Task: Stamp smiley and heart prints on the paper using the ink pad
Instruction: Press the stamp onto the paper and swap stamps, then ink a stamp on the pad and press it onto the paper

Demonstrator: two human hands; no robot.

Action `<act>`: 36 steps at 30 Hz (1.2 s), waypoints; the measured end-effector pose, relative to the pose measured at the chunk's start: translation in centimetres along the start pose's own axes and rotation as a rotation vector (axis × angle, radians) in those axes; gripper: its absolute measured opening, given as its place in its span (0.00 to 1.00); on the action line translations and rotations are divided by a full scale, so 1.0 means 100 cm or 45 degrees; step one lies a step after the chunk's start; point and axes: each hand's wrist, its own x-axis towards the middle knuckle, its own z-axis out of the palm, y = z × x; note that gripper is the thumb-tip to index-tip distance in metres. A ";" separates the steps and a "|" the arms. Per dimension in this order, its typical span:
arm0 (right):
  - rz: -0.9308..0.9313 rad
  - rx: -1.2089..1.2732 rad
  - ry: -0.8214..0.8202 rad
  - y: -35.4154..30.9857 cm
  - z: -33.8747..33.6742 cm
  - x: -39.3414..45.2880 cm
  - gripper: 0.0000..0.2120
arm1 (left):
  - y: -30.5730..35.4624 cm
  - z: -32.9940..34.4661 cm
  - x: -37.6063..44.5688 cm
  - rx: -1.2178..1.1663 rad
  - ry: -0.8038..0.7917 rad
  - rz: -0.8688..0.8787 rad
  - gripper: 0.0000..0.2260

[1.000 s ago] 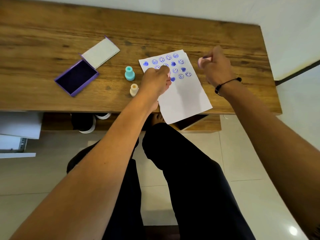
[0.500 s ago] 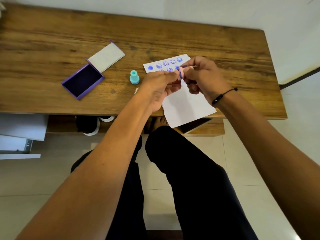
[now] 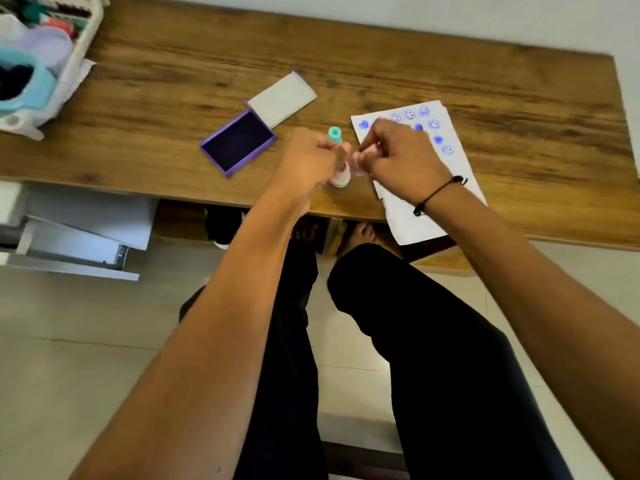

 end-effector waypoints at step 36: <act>-0.087 0.283 -0.106 -0.073 0.058 0.044 0.08 | -0.026 -0.083 0.011 -0.976 0.148 -0.156 0.04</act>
